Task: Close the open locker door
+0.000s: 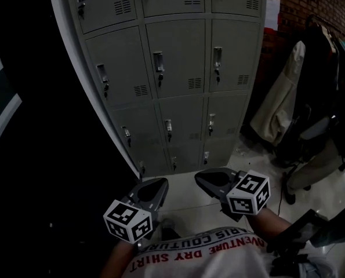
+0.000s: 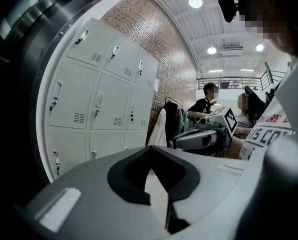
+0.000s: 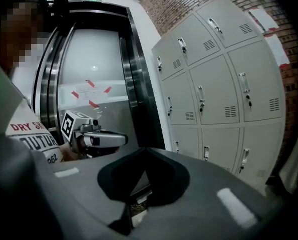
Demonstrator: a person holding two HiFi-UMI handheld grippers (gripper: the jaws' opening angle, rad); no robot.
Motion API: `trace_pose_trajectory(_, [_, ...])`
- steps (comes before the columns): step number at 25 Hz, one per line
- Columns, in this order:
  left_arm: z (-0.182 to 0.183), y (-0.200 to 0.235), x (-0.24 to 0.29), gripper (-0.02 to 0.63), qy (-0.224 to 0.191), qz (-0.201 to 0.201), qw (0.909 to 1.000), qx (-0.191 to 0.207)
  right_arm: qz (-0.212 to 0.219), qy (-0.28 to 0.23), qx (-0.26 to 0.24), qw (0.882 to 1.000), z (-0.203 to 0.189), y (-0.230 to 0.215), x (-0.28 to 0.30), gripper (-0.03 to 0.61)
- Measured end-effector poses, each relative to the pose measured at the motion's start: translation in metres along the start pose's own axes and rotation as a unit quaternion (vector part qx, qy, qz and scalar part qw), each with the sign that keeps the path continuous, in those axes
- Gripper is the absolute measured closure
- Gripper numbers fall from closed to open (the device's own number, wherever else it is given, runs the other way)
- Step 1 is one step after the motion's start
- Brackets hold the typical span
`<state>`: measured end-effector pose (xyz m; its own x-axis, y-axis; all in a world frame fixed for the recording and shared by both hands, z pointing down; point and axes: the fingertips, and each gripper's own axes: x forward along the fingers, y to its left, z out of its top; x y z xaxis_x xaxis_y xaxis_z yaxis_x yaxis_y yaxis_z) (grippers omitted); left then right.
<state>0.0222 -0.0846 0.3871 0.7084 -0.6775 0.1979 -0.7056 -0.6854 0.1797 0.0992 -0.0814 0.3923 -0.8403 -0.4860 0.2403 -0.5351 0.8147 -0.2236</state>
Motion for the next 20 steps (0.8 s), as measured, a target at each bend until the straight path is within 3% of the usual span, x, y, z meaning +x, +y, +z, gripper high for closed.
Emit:
trace_pose_trajectory(4, [-0.014, -0.06, -0.002, 0.611, 0.01, -0.019, 0.9997, 0.005, -0.012, -0.007, 0.012, 1.0, -0.019, 0.021, -0.055, 0.583])
trace_pose_trajectory(9, [-0.015, -0.106, 0.002, 0.611, 0.019, -0.04, 0.9988, 0.019, -0.026, -0.018, 0.013, 0.999, -0.025, 0.036, -0.097, 0.583])
trace_pose_trajectory(20, [-0.016, -0.133, -0.012, 0.611, 0.008, -0.036, 0.9989, 0.029, -0.021, -0.026, 0.004, 0.999, -0.032, 0.054, -0.114, 0.583])
